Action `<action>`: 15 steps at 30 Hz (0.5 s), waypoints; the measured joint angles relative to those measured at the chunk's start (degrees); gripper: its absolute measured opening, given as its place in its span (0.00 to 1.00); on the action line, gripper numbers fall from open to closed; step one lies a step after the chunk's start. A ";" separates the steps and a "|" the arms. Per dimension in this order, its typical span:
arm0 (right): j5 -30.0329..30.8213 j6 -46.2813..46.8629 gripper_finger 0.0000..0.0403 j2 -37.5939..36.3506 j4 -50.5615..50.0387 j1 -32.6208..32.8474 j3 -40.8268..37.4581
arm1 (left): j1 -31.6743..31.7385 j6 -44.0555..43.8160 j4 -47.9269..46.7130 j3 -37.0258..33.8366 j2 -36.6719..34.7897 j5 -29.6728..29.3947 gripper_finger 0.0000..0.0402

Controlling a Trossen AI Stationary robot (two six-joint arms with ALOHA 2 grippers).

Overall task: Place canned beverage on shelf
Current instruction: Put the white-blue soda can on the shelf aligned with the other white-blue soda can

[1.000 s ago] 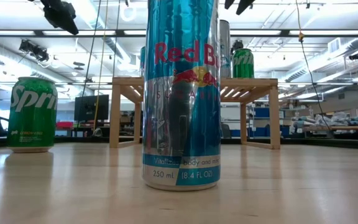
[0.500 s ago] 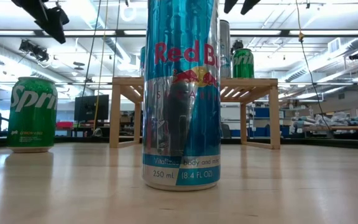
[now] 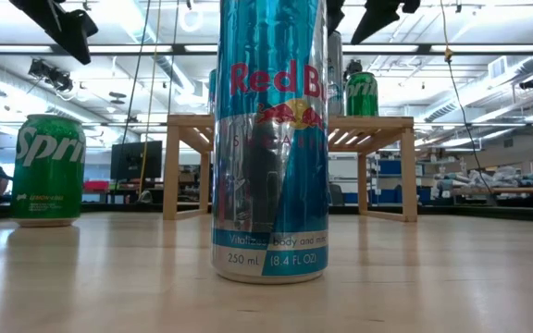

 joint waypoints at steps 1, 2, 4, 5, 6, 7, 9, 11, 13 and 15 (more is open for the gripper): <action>0.13 -0.57 0.80 0.08 0.72 -0.48 -0.02 | 0.00 0.02 0.01 0.00 0.00 0.00 0.78; 0.20 -1.02 0.80 0.11 1.48 -1.01 -0.02 | 0.00 0.03 -0.01 0.00 -0.08 0.00 0.78; 0.17 -1.80 0.80 0.11 2.24 -2.29 -0.02 | 0.00 0.09 -0.04 0.00 -0.27 0.00 0.78; 0.12 -1.93 0.80 0.11 2.52 -2.96 -0.02 | 0.00 0.25 -0.10 0.00 -0.27 0.00 0.78; -0.18 -1.98 0.80 0.11 2.98 -3.56 -0.02 | 0.00 0.49 -0.10 0.00 -0.26 0.00 0.78; -0.46 -2.18 0.80 0.11 3.53 -4.17 -0.02 | 0.00 0.62 -0.10 0.00 -0.25 0.00 0.78; -1.06 -3.57 0.80 0.11 4.97 -5.17 -0.02 | 0.00 0.69 -0.26 0.00 -0.36 0.01 0.78; -2.06 -5.55 0.80 0.11 6.51 -5.89 -0.02 | 0.00 0.75 -0.34 0.00 -0.31 0.00 0.78; -2.95 -7.83 0.80 0.11 8.37 -6.50 -0.02 | 0.00 0.75 -0.34 0.00 -0.30 0.00 0.78; -3.37 -10.48 0.80 0.11 10.13 -7.05 -0.02 | 0.00 0.73 -0.32 0.00 -0.30 0.00 0.78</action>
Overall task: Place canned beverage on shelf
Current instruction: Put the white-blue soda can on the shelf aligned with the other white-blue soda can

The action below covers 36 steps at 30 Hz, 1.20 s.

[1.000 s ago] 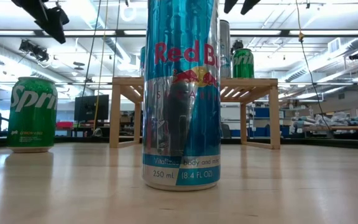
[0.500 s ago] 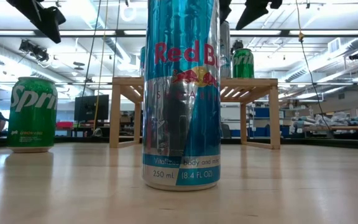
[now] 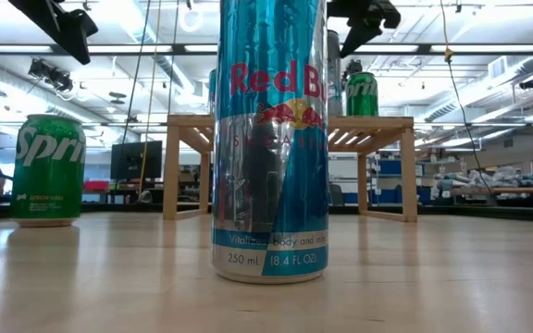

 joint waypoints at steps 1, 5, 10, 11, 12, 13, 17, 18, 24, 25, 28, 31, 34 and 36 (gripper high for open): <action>-0.10 -1.25 0.80 0.00 0.94 -0.25 0.00 | 0.00 0.00 0.00 0.00 0.00 0.00 0.78; -1.46 -4.31 0.80 0.00 2.82 -1.44 0.00 | 0.00 -0.10 0.00 0.00 0.00 0.00 0.78; -3.23 -4.56 0.78 0.00 2.95 -2.98 0.00 | 0.00 -0.13 0.00 0.00 0.00 0.00 0.78; -3.30 -4.68 0.78 0.00 2.99 -3.20 0.00 | 0.00 -0.13 0.00 0.00 0.00 0.00 0.78; -3.52 -5.00 0.77 0.00 3.05 -3.34 0.00 | 0.00 -0.13 0.00 0.00 0.00 0.00 0.78; -3.90 -5.36 0.76 0.00 3.16 -3.41 0.00 | 0.00 -0.13 0.01 0.00 0.00 0.00 0.78; -4.34 -6.58 0.74 -0.04 3.35 -3.31 0.04 | 0.00 -0.13 0.00 0.00 0.00 0.00 0.78; -4.17 -6.97 0.73 -0.04 3.45 -3.10 0.02 | 0.00 -0.13 0.02 0.00 0.00 0.00 0.78; -5.65 -10.09 0.76 -1.09 4.08 -2.18 0.00 | 0.00 1.01 0.05 0.00 0.02 -0.02 0.78; -5.62 -10.20 0.77 -1.37 4.02 -2.07 -0.02 | 0.00 1.03 0.07 0.00 0.02 -0.02 0.78; -5.21 -11.45 0.78 -1.79 4.50 -2.05 -0.02 | 0.00 1.03 0.08 0.00 0.02 -0.02 0.78; -5.16 -11.60 0.78 -1.88 4.73 -2.41 -0.02 | 0.00 1.04 0.11 0.00 0.02 -0.02 0.78; -5.64 -11.57 0.77 -1.81 4.96 -2.95 0.00 | 0.00 0.96 0.11 0.00 0.02 -0.02 0.78; -6.09 -11.51 0.76 -1.79 5.13 -3.05 0.00 | 0.00 0.96 0.11 0.00 0.02 0.00 0.78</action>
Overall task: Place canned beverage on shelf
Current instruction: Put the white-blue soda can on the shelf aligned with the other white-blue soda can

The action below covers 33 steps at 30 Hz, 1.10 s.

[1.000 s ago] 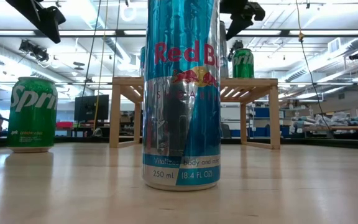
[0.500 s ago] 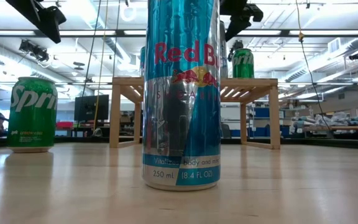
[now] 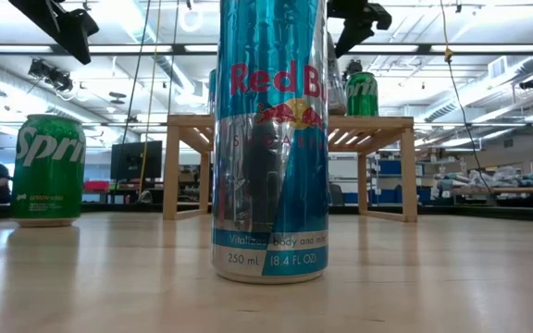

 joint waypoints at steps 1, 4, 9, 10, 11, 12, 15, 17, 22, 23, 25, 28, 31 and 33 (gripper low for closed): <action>-0.19 0.26 0.74 0.00 0.23 0.00 -0.14 | 0.00 -0.05 -0.02 0.00 0.00 0.00 0.78; -0.77 1.09 0.71 0.00 0.04 0.03 -0.33 | 0.00 -0.09 -0.02 0.00 0.00 -0.02 0.78; -0.54 1.36 0.69 0.02 -0.41 1.28 -0.35 | 0.00 0.35 -0.04 0.00 0.00 -0.02 0.78; -0.26 1.36 0.69 0.02 -0.39 1.58 -0.39 | 0.00 0.40 -0.02 0.00 0.00 -0.02 0.78; 0.12 1.36 0.69 0.09 -0.37 1.81 -0.39 | 0.00 0.44 -0.04 0.00 0.00 -0.02 0.78; 0.45 1.40 0.69 0.11 -0.36 1.98 -0.42 | 0.00 0.44 -0.04 0.00 0.00 -0.02 0.78; 0.54 1.79 0.69 0.11 -0.34 2.05 -0.44 | 0.00 0.42 -0.04 0.00 0.00 -0.02 0.78; 0.80 2.60 0.68 0.11 0.30 2.03 -1.07 | -0.02 0.42 -0.04 0.00 0.00 -0.02 0.78; 2.73 6.30 0.68 -0.16 1.61 2.23 -4.05 | 0.00 0.42 -0.04 0.00 0.00 -0.02 0.78; 2.88 6.73 0.68 -0.17 1.78 2.45 -4.50 | -0.01 0.42 -0.07 0.00 0.00 -0.02 0.78; 3.23 6.96 0.68 -0.15 2.09 3.21 -4.80 | 0.00 0.50 -0.07 0.00 0.00 -0.02 0.78; 4.00 6.58 0.68 -0.26 2.20 4.79 -4.88 | 0.00 1.68 -0.07 0.00 0.00 -0.02 0.78; 3.41 6.77 0.68 -0.22 2.30 5.93 -4.92 | 0.00 1.81 -0.07 0.00 0.00 -0.02 0.78; 2.90 7.29 0.68 -0.22 2.51 6.32 -4.94 | 0.00 1.88 -0.07 0.00 0.00 -0.02 0.78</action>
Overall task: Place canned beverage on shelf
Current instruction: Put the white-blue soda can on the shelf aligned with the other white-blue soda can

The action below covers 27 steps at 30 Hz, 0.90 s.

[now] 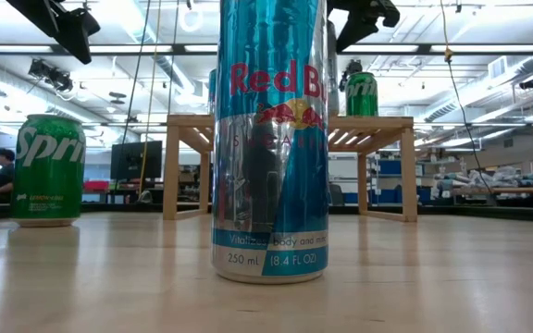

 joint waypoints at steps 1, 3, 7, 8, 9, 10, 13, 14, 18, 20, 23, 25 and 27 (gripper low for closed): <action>-0.23 0.20 0.68 0.00 0.14 0.17 0.02 | 0.00 0.04 0.00 0.00 0.00 0.00 0.78; -0.37 0.25 0.68 0.02 0.12 0.21 0.01 | 0.00 0.04 0.00 0.00 0.00 0.00 0.78; -0.52 0.27 0.68 0.26 -0.01 0.18 0.00 | 0.00 0.04 0.00 0.00 0.00 0.00 0.78; -0.66 0.26 0.68 0.28 0.03 0.01 -0.09 | 0.00 0.03 0.00 0.00 0.00 0.01 0.78; -0.74 0.05 0.68 0.26 0.50 -0.16 -0.53 | -0.02 0.04 0.00 0.00 0.00 0.00 0.78; -0.72 -0.35 0.68 0.20 1.35 -0.30 -1.15 | 0.00 0.04 0.00 0.00 0.00 0.00 0.78; -0.25 -0.85 0.68 0.15 3.19 -0.90 -2.60 | -0.01 0.04 0.00 0.00 0.00 0.00 0.78; -0.12 -0.88 0.68 0.08 3.67 -1.10 -3.01 | -0.02 0.04 0.00 0.00 0.00 0.00 0.78; 0.72 -2.72 0.68 0.13 5.95 -1.38 -3.73 | 0.00 0.02 0.00 0.00 0.00 0.01 0.78; 0.66 -4.67 0.68 0.17 6.96 -1.68 -3.78 | 0.00 0.02 0.00 0.00 0.00 0.00 0.78; 0.01 -6.26 0.68 0.17 7.67 -2.75 -3.78 | 0.00 0.02 0.00 0.00 0.00 0.00 0.78; -0.11 -6.55 0.68 0.17 7.81 -3.62 -3.78 | 0.00 0.02 0.00 0.00 0.00 0.00 0.78; -0.33 -7.18 0.68 0.17 7.81 -4.42 -3.76 | 0.00 0.02 0.00 0.00 0.00 0.00 0.78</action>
